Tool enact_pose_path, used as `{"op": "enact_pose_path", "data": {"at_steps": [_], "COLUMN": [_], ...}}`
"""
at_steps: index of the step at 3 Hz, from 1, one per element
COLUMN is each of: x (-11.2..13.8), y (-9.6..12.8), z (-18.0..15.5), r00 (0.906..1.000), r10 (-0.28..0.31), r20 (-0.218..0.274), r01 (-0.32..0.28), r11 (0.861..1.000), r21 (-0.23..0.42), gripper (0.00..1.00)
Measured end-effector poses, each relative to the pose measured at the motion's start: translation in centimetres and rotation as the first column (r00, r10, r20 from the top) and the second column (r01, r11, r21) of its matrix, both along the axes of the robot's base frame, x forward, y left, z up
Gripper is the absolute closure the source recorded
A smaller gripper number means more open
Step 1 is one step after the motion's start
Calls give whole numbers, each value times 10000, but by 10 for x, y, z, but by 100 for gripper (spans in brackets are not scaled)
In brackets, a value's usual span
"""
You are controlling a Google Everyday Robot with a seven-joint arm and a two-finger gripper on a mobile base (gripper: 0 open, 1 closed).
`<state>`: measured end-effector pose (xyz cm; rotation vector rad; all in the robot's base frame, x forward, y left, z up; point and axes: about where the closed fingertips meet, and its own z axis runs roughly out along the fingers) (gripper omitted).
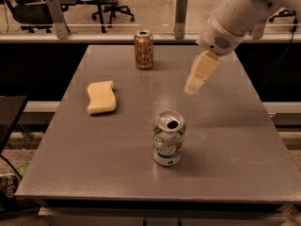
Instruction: Knock orange can over
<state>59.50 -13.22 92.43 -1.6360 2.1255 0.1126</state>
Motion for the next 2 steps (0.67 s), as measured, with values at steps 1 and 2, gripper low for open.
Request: {"op": "enact_pose_path", "data": {"at_steps": [1,2], "x": [40,75], "y": [16,37], "z": [-4,-7], "r00": [9992,9979], "r10": [-372,-628], "r20": [108,168], "r01": [365,604], "r11": [9976,9912], "r21": [584,1175], "gripper": [0,0]}}
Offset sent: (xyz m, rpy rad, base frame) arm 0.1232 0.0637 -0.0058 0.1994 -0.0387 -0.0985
